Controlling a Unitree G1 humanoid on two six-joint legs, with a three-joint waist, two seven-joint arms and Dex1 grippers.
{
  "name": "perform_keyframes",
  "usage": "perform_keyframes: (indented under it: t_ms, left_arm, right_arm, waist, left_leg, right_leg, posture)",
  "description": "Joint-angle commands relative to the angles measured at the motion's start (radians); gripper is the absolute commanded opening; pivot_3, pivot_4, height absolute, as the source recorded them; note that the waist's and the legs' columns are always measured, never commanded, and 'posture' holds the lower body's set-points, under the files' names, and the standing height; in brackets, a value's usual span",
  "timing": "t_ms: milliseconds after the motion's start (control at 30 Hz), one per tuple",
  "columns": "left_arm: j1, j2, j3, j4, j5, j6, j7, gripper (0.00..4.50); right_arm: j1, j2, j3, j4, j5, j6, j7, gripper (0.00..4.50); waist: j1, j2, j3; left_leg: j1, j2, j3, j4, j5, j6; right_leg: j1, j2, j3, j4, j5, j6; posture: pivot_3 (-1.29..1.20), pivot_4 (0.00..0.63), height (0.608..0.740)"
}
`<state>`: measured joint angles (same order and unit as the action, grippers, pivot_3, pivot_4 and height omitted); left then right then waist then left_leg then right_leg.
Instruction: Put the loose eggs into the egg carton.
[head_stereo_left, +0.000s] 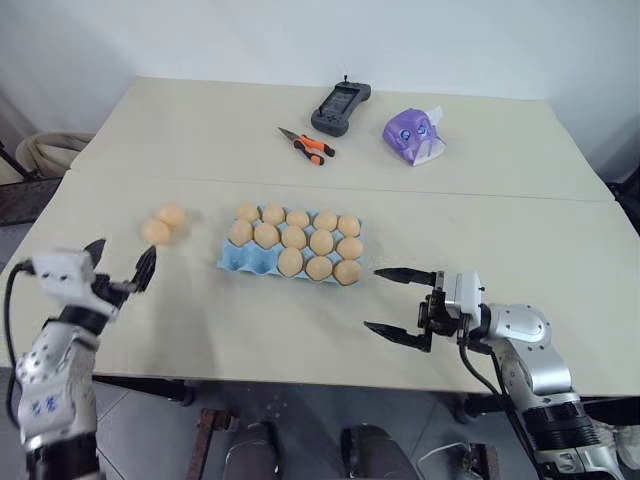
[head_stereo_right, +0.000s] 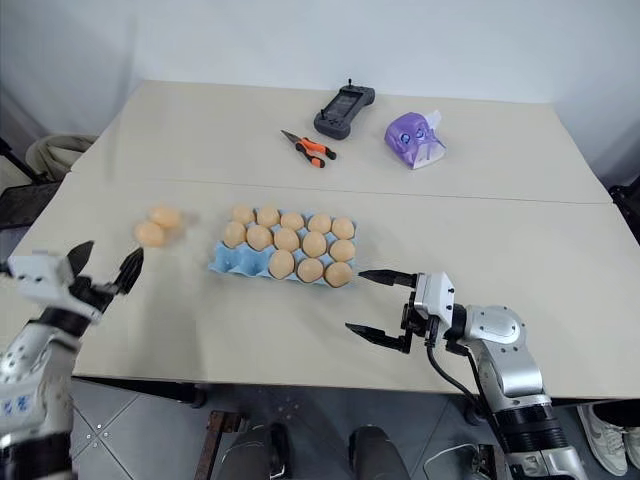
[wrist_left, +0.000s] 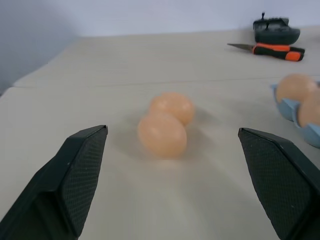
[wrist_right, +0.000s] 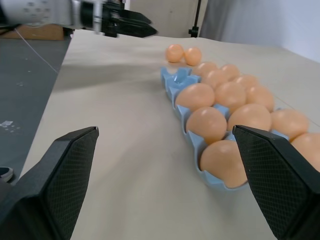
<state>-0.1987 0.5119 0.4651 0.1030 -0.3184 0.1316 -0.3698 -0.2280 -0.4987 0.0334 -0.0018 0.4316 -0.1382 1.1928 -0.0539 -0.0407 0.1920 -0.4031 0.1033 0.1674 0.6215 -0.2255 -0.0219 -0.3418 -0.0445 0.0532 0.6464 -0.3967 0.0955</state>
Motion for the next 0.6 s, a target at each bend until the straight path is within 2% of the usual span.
perform_keyframes:
  t_ms: [33, 233, 467, 600]
  left_arm:
    - [-0.08, 0.027, -0.034, 0.098, 0.049, -0.007, 0.026, 4.44]
    - [-0.27, 0.039, -0.061, 0.332, 0.098, -0.067, 0.08, 4.44]
    - [-0.323, 0.039, -0.103, 0.451, 0.12, -0.087, 0.066, 4.44]
    - [-0.315, 0.046, -0.103, 0.463, 0.123, -0.064, 0.087, 3.6]
  right_arm:
    - [0.0, -0.008, -0.019, -0.025, 0.007, -0.01, -0.007, 4.5]
    - [0.036, -0.013, -0.029, -0.05, 0.001, -0.004, -0.04, 4.5]
    - [0.059, -0.009, -0.026, -0.065, -0.001, 0.002, -0.065, 4.5]
    - [0.058, -0.008, -0.028, -0.063, -0.001, -0.002, -0.074, 4.5]
  waist:
    - [-0.003, 0.0, 0.0]
    - [0.001, 0.0, 0.0]
    - [-0.002, 0.0, 0.0]
    - [0.0, -0.001, 0.001]
  left_leg:
    - [0.0, 0.0, 0.002, 0.0, 0.0, 0.0]
    - [-0.002, 0.003, 0.005, 0.001, 0.0, -0.002]
    - [-0.002, 0.002, 0.007, 0.007, -0.001, 0.0]
    - [-0.002, 0.001, 0.006, 0.008, 0.0, 0.0]
  right_leg:
    - [-0.001, 0.001, 0.001, -0.001, 0.0, 0.0]
    - [-0.005, 0.004, 0.003, 0.001, -0.001, 0.001]
    - [-0.007, 0.006, 0.006, 0.007, -0.002, 0.003]
    - [-0.007, 0.005, 0.005, 0.011, -0.001, 0.003]
  posture:
    - [0.0, 0.15, 0.74]
    - [0.0, 0.15, 0.74]
    - [0.0, 0.15, 0.74]
    - [0.0, 0.15, 0.74]
